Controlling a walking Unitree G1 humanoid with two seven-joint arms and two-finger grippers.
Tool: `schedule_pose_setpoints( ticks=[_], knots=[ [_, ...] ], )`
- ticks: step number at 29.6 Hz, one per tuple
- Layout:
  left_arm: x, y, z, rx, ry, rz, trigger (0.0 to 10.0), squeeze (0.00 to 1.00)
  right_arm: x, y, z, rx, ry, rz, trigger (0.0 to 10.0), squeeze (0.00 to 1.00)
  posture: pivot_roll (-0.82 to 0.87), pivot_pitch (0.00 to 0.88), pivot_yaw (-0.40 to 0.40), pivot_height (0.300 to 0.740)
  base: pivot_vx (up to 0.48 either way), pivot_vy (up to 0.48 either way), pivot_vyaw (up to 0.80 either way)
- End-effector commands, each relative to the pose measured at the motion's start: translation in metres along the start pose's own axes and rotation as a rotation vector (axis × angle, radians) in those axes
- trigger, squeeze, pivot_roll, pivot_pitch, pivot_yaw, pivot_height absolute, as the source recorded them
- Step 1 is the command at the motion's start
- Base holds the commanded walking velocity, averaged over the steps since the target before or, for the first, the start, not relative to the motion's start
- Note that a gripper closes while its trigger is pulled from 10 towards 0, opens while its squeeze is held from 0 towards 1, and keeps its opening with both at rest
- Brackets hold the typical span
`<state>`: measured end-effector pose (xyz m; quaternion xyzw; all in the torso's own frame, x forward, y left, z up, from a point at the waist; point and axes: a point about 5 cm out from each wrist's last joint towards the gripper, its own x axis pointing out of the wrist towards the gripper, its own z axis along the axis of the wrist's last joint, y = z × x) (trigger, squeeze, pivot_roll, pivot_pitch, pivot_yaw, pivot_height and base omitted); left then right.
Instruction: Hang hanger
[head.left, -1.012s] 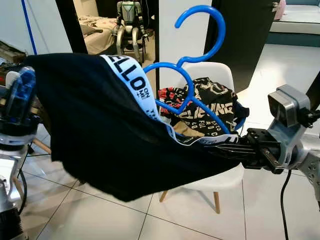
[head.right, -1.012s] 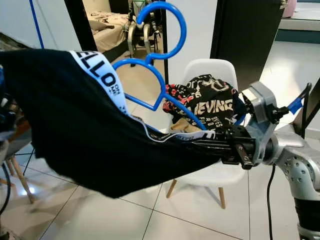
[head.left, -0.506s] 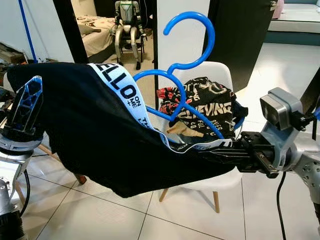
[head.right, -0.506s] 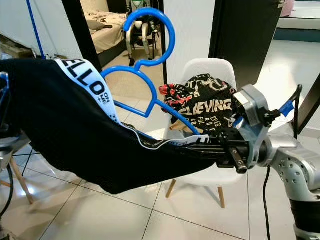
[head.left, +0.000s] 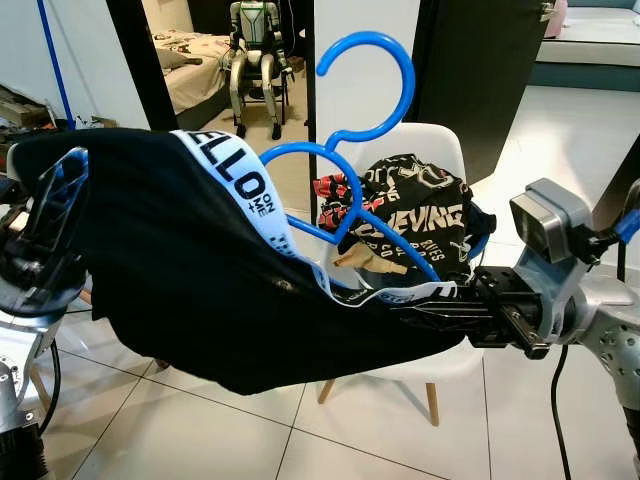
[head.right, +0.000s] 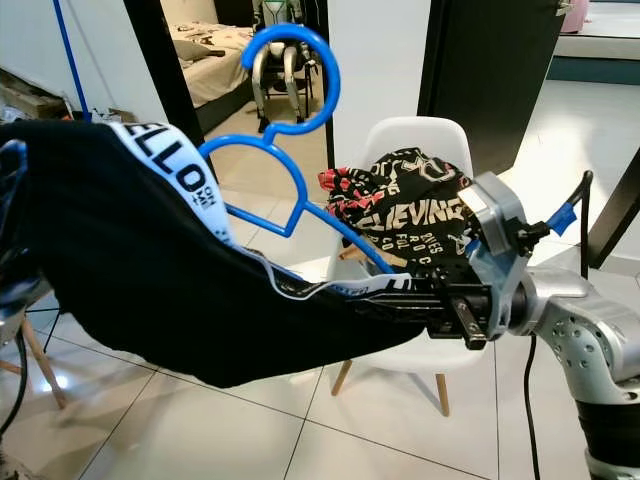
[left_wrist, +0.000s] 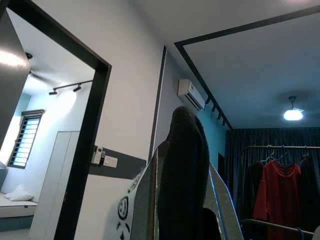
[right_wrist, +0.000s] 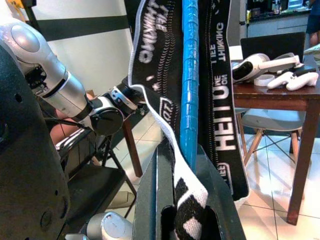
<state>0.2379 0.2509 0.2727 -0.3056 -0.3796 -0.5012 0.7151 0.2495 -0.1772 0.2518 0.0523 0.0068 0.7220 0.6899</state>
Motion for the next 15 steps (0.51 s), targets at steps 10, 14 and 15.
schedule_pose_setpoints(
  ticks=[10, 14, 15],
  knots=[
    [0.001, -0.001, -0.002, -0.002, 0.011, 0.016, 0.0, 0.0, 0.016, -0.004, -0.007, -0.015, 0.015, -0.014, 10.0, 0.94, -0.05, 0.0, 0.028, 0.74, 0.0, 0.0, 0.0],
    [0.001, -0.001, -0.002, -0.003, 0.014, 0.013, 0.0, 0.0, 0.008, -0.009, 0.001, -0.02, -0.044, -0.048, 10.0, 1.0, -0.04, 0.0, 0.025, 0.74, 0.0, 0.0, 0.0],
    [0.001, -0.002, -0.002, -0.002, 0.016, 0.011, 0.0, 0.0, 0.0, -0.01, 0.009, -0.032, -0.083, -0.061, 10.0, 1.0, -0.04, 0.0, 0.024, 0.74, 0.0, 0.0, 0.0]
  ],
)
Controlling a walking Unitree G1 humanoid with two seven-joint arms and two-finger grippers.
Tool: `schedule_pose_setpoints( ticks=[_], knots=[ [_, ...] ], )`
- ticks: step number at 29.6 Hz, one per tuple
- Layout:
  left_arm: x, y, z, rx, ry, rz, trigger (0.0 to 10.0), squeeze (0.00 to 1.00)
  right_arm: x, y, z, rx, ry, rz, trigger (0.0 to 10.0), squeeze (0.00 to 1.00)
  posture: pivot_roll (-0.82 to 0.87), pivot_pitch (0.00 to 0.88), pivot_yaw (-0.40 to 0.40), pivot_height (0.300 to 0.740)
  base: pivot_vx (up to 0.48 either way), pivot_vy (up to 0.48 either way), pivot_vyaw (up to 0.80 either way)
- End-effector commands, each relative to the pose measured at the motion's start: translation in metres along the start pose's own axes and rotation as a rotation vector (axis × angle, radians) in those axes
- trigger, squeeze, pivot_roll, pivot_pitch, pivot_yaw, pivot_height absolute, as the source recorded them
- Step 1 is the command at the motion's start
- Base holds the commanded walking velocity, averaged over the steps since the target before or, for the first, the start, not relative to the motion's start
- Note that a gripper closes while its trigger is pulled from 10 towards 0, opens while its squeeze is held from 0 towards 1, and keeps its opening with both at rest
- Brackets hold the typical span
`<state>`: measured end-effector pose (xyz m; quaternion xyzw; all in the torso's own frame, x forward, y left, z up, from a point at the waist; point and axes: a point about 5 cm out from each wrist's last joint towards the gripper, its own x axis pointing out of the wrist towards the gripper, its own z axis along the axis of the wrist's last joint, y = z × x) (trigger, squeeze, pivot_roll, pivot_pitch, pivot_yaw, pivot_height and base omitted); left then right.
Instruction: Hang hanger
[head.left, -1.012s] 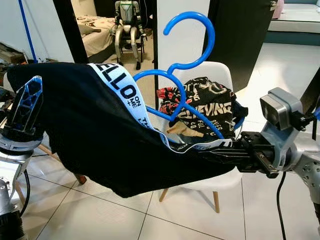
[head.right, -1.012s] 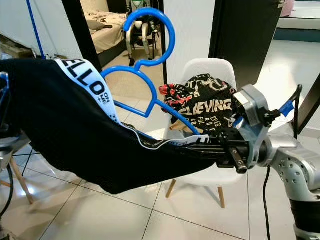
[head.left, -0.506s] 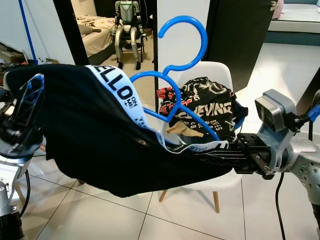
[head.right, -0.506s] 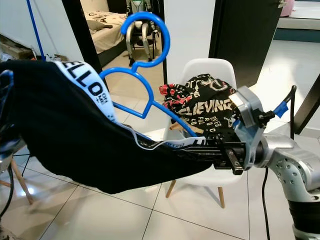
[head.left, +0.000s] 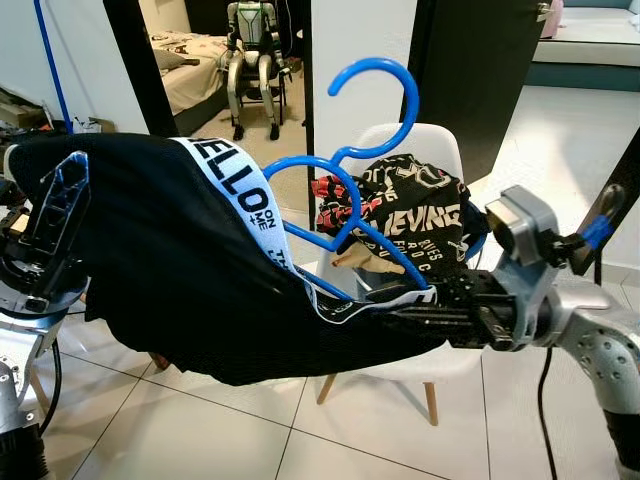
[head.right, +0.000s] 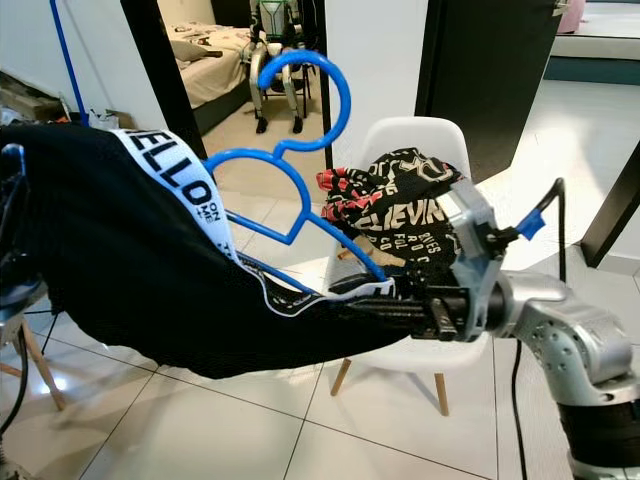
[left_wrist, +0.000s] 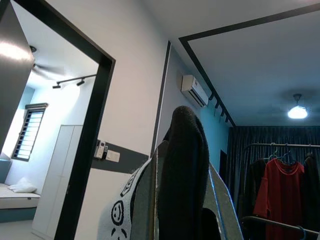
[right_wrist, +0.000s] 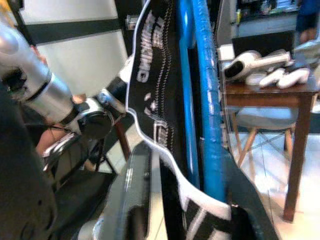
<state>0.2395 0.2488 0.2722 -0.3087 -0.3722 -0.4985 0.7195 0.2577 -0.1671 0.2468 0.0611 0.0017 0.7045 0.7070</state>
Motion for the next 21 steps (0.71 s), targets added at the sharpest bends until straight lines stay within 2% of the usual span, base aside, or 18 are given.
schedule_pose_setpoints(
  ticks=[1, 3, 5, 6, 7, 8, 10, 11, 13, 15, 16, 20, 21],
  knots=[
    [0.0, -0.003, 0.0, 0.005, 0.007, -0.004, 0.0, 0.0, -0.009, -0.002, 0.014, -0.034, -0.062, -0.012, 10.0, 1.0, -0.04, 0.0, 0.024, 0.74, 0.0, 0.0, 0.0],
    [-0.001, -0.003, 0.0, 0.005, 0.012, -0.006, 0.0, 0.0, -0.021, -0.002, 0.028, -0.061, -0.121, -0.028, 10.0, 1.0, -0.04, 0.0, 0.023, 0.74, 0.0, 0.0, 0.0],
    [-0.001, -0.003, 0.0, 0.005, 0.012, -0.006, 0.0, 0.0, -0.021, -0.002, 0.028, -0.061, -0.121, -0.028, 10.0, 1.0, -0.04, 0.0, 0.023, 0.74, 0.0, 0.0, 0.0],
    [-0.001, -0.003, 0.0, 0.005, 0.015, -0.006, 0.0, 0.0, -0.027, -0.002, 0.039, -0.086, -0.166, -0.031, 10.0, 1.0, -0.04, 0.0, 0.024, 0.74, 0.0, 0.0, 0.0],
    [-0.001, -0.003, 0.0, 0.005, 0.015, -0.006, 0.0, 0.0, -0.027, -0.002, 0.039, -0.086, -0.166, -0.031, 10.0, 1.0, -0.04, 0.0, 0.024, 0.74, 0.0, 0.0, 0.0],
    [-0.001, -0.003, 0.0, 0.005, 0.019, -0.006, 0.0, 0.0, -0.033, -0.001, 0.053, -0.118, -0.23, -0.023, 10.0, 1.0, -0.05, 0.0, 0.023, 0.74, 0.0, 0.0, 0.0],
    [-0.001, -0.003, 0.0, 0.005, 0.019, -0.006, 0.0, 0.0, -0.033, -0.001, 0.053, -0.118, -0.23, -0.023, 10.0, 1.0, -0.05, 0.0, 0.023, 0.74, 0.0, 0.0, 0.0],
    [-0.002, -0.003, 0.0, 0.004, 0.022, -0.007, 0.0, 0.0, -0.038, 0.001, 0.064, -0.144, -0.28, -0.014, 10.0, 1.0, -0.05, 0.0, 0.024, 0.74, 0.0, 0.0, 0.0],
    [-0.002, -0.004, 0.0, 0.003, 0.024, -0.008, 0.0, 0.0, -0.039, 0.0, 0.069, -0.166, -0.276, -0.024, 10.0, 1.0, -0.05, 0.0, 0.024, 0.74, 0.0, 0.0, 0.0],
    [0.0, -0.004, -0.003, -0.009, 0.036, -0.015, 0.0, 0.0, -0.029, -0.006, 0.06, -0.184, -0.154, -0.065, 10.0, 1.0, -0.05, 0.0, 0.027, 0.74, 0.0, 0.0, 0.0],
    [0.0, -0.004, -0.006, -0.017, 0.047, -0.02, 0.0, 0.0, -0.021, -0.009, 0.054, -0.187, -0.095, -0.078, 10.0, 0.62, -0.05, 0.0, 0.029, 0.74, 0.0, 0.0, 0.0],
    [0.001, -0.005, -0.008, -0.021, 0.054, -0.023, 0.0, 0.0, -0.015, -0.011, 0.05, -0.19, -0.064, -0.083, 10.0, 0.62, -0.05, 0.0, 0.029, 0.74, 0.0, 0.0, 0.0],
    [0.002, -0.005, -0.011, -0.029, 0.061, -0.026, 0.0, 0.0, -0.007, -0.013, 0.047, -0.191, -0.049, -0.079, 10.0, 0.0, -0.05, 0.0, 0.03, 0.74, 0.0, 0.0, 0.0]
  ],
)
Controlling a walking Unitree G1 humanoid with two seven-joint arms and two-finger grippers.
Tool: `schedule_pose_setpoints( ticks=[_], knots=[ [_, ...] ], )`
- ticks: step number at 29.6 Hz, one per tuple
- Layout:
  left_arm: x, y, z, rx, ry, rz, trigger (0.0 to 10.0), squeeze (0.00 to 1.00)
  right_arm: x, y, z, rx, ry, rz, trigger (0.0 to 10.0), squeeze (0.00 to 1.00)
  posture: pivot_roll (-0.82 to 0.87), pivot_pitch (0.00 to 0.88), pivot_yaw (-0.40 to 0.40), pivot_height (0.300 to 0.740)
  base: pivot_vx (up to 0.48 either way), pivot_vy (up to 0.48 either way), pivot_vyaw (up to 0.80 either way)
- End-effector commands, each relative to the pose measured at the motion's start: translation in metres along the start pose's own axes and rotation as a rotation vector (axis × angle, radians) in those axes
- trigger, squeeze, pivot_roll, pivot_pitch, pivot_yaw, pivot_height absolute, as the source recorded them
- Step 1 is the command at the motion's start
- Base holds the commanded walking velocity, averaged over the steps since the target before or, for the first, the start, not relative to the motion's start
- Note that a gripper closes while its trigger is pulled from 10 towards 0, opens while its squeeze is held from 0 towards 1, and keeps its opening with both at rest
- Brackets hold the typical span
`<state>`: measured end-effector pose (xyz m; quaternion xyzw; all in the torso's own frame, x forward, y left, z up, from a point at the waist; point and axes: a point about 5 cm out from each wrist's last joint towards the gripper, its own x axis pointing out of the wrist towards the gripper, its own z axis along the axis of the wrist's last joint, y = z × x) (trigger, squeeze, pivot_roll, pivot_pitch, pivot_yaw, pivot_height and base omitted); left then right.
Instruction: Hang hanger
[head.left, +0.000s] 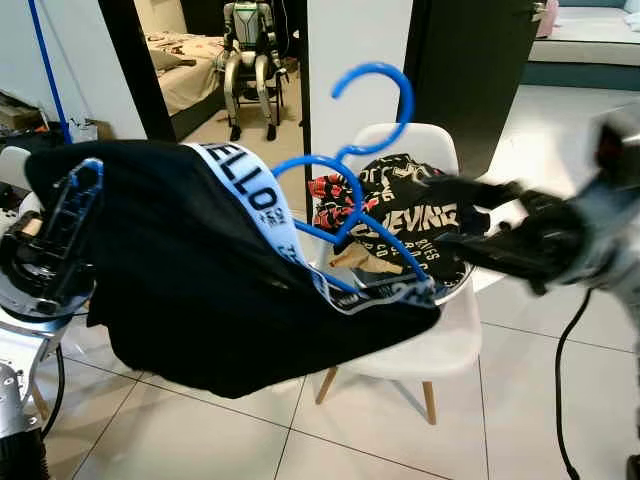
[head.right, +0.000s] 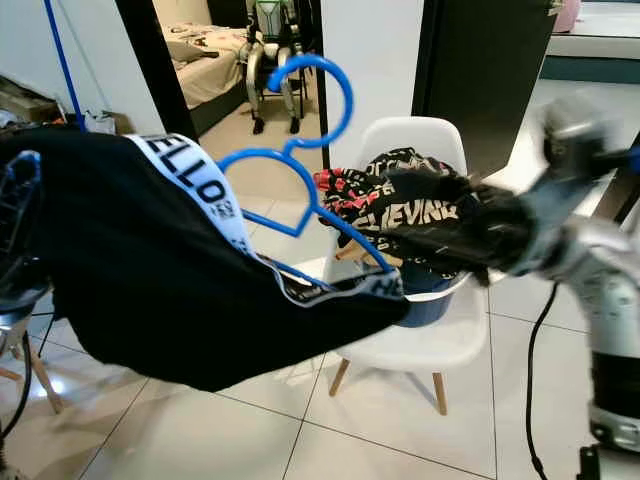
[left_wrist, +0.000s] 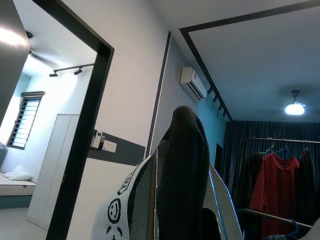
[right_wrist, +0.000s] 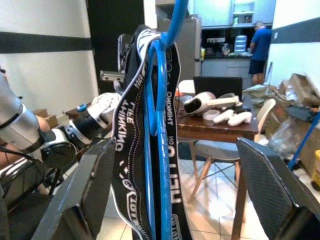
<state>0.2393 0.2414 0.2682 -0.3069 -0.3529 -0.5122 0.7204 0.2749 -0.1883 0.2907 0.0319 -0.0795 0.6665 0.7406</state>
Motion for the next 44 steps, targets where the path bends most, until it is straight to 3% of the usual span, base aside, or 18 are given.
schedule_pose_setpoints(
  ticks=[1, 4, 5, 7, 9, 10, 11, 12, 13, 31, 32, 33, 34, 35, 37, 38, 43, 44],
  knots=[
    [0.002, -0.003, -0.003, -0.002, 0.022, -0.018, 0.0, 0.0, 0.011, 0.002, -0.001, -0.032, 0.027, 0.016, 10.0, 0.0, -0.05, 0.0, 0.03, 0.74, 0.0, 0.0, 0.0],
    [0.003, -0.003, -0.005, -0.01, 0.027, -0.019, 0.0, 0.0, 0.022, 0.0, -0.004, -0.033, 0.044, 0.014, 10.0, 0.0, -0.05, 0.0, 0.03, 0.74, 0.0, 0.0, 0.0],
    [0.004, -0.004, -0.009, -0.018, 0.035, -0.02, 0.0, 0.0, 0.035, -0.002, -0.004, -0.037, 0.05, 0.003, 10.0, 0.0, -0.05, 0.0, 0.03, 0.74, 0.0, 0.0, 0.0],
    [0.004, -0.004, -0.012, -0.026, 0.041, -0.022, 0.0, 0.0, 0.044, -0.005, -0.003, -0.038, 0.049, -0.015, 10.0, 0.0, -0.05, 0.0, 0.028, 0.74, 0.0, 0.0, 0.0],
    [0.004, -0.004, -0.012, -0.026, 0.041, -0.022, 0.0, 0.0, 0.044, -0.005, -0.003, -0.038, 0.049, -0.015, 10.0, 0.0, -0.05, 0.0, 0.028, 0.74, 0.0, 0.0, 0.0],
    [0.005, -0.005, -0.014, -0.03, 0.046, -0.023, 0.0, 0.0, 0.049, -0.007, -0.002, -0.032, 0.044, -0.029, 9.0, 0.0, -0.05, 0.0, 0.027, 0.74, 0.0, 0.0, 0.0],
    [0.005, -0.005, -0.014, -0.03, 0.046, -0.023, 0.0, 0.0, 0.049, -0.007, -0.002, -0.032, 0.044, -0.029, 9.0, 0.0, -0.05, 0.0, 0.027, 0.74, 0.0, 0.0, 0.0],
    [0.005, -0.005, -0.016, -0.034, 0.049, -0.025, 0.0, 0.0, 0.05, -0.009, -0.001, -0.027, 0.041, -0.042, 1.6, 0.0, -0.05, 0.0, 0.028, 0.74, 0.0, 0.0, 0.0],
    [0.006, -0.005, -0.017, -0.036, 0.051, -0.027, 0.0, 0.0, 0.05, -0.011, -0.001, -0.02, 0.04, -0.052, 0.0, 0.0, -0.05, 0.0, 0.028, 0.74, 0.0, 0.0, 0.0],
    [0.008, -0.008, -0.021, -0.023, 0.087, -0.039, 0.0, 0.0, 0.048, -0.013, -0.009, -0.011, 0.105, -0.088, 0.0, 0.0, -0.05, 0.0, 0.029, 0.74, 0.0, 0.0, 0.0],
    [0.008, -0.008, -0.023, -0.023, 0.109, -0.046, 1.0, 0.0, 0.048, -0.013, -0.009, -0.01, 0.104, -0.088, 0.0, 0.0, -0.06, 0.0, 0.03, 0.74, 0.0, 0.0, 0.0],
    [0.008, -0.008, -0.023, -0.023, 0.109, -0.046, 1.0, 0.0, 0.048, -0.013, -0.009, -0.01, 0.104, -0.088, 0.0, 0.0, -0.06, 0.0, 0.03, 0.74, 0.0, 0.0, 0.0],
    [0.007, -0.008, -0.025, -0.031, 0.129, -0.041, 7.4, 0.0, 0.047, -0.013, -0.009, -0.009, 0.1, -0.086, 0.0, 0.0, -0.06, 0.0, 0.03, 0.74, 0.0, 0.0, 0.0],
    [0.006, -0.008, -0.027, -0.036, 0.143, -0.033, 10.0, 0.03, 0.047, -0.012, -0.009, -0.008, 0.096, -0.084, 0.0, 0.0, -0.06, 0.0, 0.03, 0.74, 0.0, 0.0, 0.0],
    [0.006, -0.008, -0.027, -0.036, 0.143, -0.033, 10.0, 0.03, 0.047, -0.012, -0.009, -0.008, 0.096, -0.084, 0.0, 0.0, -0.06, 0.0, 0.03, 0.74, 0.0, 0.0, 0.0],
    [0.005, -0.005, -0.028, -0.036, 0.15, -0.008, 10.0, 1.0, 0.047, -0.012, -0.008, -0.009, 0.088, -0.085, 0.0, 0.0, -0.06, 0.0, 0.03, 0.74, 0.0, 0.0, 0.0],
    [0.003, 0.002, -0.025, 0.002, 0.159, 0.049, 10.0, 1.0, 0.045, -0.013, -0.005, -0.014, 0.066, -0.093, 0.0, 0.0, -0.05, 0.0, 0.03, 0.74, 0.0, 0.0, 0.0],
    [0.001, 0.007, -0.022, 0.042, 0.174, 0.097, 10.0, 1.0, 0.043, -0.014, -0.003, -0.017, 0.047, -0.099, 0.0, 0.0, -0.05, 0.0, 0.029, 0.74, 0.0, 0.0, 0.0]
  ],
)
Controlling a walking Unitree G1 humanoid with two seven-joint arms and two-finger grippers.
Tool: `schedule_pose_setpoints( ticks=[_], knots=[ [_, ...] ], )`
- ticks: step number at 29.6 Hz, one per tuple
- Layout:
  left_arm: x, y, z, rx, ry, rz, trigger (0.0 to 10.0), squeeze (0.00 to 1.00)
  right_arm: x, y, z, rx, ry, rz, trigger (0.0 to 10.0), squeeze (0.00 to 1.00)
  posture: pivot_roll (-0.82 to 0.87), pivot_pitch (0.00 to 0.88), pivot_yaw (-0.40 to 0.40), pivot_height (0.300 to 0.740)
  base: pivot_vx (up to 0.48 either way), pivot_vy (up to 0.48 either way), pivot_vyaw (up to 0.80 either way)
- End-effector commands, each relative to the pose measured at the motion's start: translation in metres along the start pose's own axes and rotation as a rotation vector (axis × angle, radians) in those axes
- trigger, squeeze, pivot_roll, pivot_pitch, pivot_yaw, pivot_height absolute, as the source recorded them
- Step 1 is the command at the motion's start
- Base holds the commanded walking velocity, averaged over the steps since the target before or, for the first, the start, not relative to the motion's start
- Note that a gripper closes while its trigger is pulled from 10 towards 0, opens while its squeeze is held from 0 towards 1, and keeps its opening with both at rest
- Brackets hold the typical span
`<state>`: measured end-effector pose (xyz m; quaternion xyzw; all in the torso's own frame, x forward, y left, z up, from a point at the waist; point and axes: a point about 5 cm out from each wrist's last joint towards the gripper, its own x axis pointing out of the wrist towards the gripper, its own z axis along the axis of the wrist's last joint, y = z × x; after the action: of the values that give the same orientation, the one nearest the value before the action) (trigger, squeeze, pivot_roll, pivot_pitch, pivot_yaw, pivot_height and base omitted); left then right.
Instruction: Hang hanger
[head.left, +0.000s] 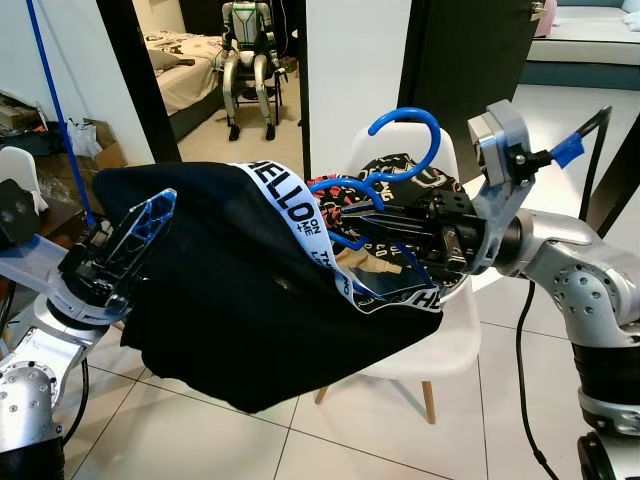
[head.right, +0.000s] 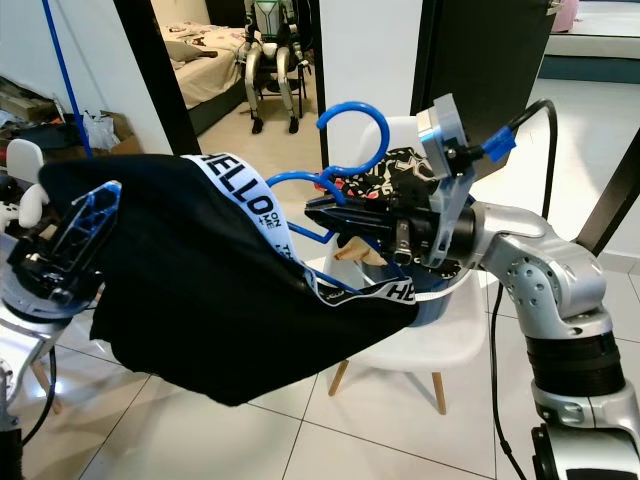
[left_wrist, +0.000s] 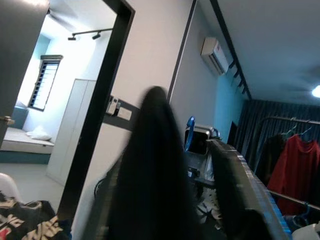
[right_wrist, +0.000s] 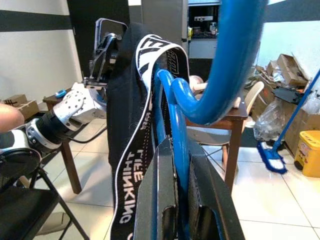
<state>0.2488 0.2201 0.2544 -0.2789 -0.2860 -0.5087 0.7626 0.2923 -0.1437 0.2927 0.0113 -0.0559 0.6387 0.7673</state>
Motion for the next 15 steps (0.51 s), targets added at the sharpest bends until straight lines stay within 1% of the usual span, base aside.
schedule_pose_setpoints(
  ticks=[1, 2, 3, 4, 7, 8, 10, 12, 13, 14, 15],
  knots=[
    [-0.002, 0.003, 0.005, 0.04, 0.02, 0.031, 10.0, 1.0, -0.003, -0.002, 0.003, -0.01, -0.018, -0.024, 0.0, 0.0, -0.05, 0.0, 0.029, 0.74, 0.0, 0.0, 0.0],
    [-0.01, 0.012, 0.007, 0.106, 0.088, 0.12, 10.0, 1.0, -0.01, -0.004, 0.009, -0.016, -0.053, -0.041, 0.0, 0.0, -0.05, 0.0, 0.029, 0.74, 0.0, 0.0, 0.0],
    [-0.01, 0.012, 0.007, 0.106, 0.088, 0.12, 10.0, 1.0, -0.01, -0.004, 0.009, -0.016, -0.053, -0.041, 0.0, 0.0, -0.05, 0.0, 0.029, 0.74, 0.0, 0.0, 0.0],
    [-0.014, 0.015, 0.008, 0.127, 0.118, 0.147, 10.0, 1.0, -0.013, -0.005, 0.011, -0.02, -0.067, -0.047, 0.0, 0.0, -0.05, 0.0, 0.029, 0.74, 0.0, 0.0, 0.0],
    [-0.014, 0.015, 0.008, 0.127, 0.118, 0.147, 10.0, 1.0, -0.013, -0.005, 0.011, -0.02, -0.067, -0.047, 0.0, 0.0, -0.05, 0.0, 0.029, 0.74, 0.0, 0.0, 0.0],
    [-0.025, 0.019, 0.008, 0.183, 0.227, 0.208, 10.0, 1.0, -0.023, -0.005, 0.018, -0.031, -0.097, -0.052, 0.0, 0.0, -0.05, 0.0, 0.027, 0.74, 0.0, 0.0, 0.0],
    [-0.025, 0.019, 0.008, 0.183, 0.227, 0.208, 10.0, 1.0, -0.023, -0.005, 0.018, -0.031, -0.097, -0.052, 0.0, 0.0, -0.05, 0.0, 0.027, 0.74, 0.0, 0.0, 0.0],
    [-0.034, 0.022, 0.005, 0.214, 0.326, 0.245, 10.0, 1.0, -0.03, -0.005, 0.023, -0.04, -0.109, -0.05, 0.0, 0.0, -0.05, 0.0, 0.026, 0.74, 0.0, 0.0, 0.0],
    [-0.034, 0.022, 0.005, 0.214, 0.326, 0.245, 10.0, 1.0, -0.03, -0.005, 0.023, -0.04, -0.109, -0.05, 0.0, 0.0, -0.05, 0.0, 0.026, 0.74, 0.0, 0.0, 0.0],
    [-0.036, 0.023, 0.003, 0.22, 0.35, 0.248, 8.2, 0.41, -0.031, -0.004, 0.024, -0.042, -0.108, -0.042, 0.0, 0.0, -0.05, 0.0, 0.027, 0.74, 0.0, 0.0, 0.0],
    [-0.036, 0.023, 0.003, 0.22, 0.35, 0.248, 8.2, 0.41, -0.031, -0.004, 0.024, -0.042, -0.108, -0.042, 0.0, 0.0, -0.05, 0.0, 0.027, 0.74, 0.0, 0.0, 0.0]
  ],
)
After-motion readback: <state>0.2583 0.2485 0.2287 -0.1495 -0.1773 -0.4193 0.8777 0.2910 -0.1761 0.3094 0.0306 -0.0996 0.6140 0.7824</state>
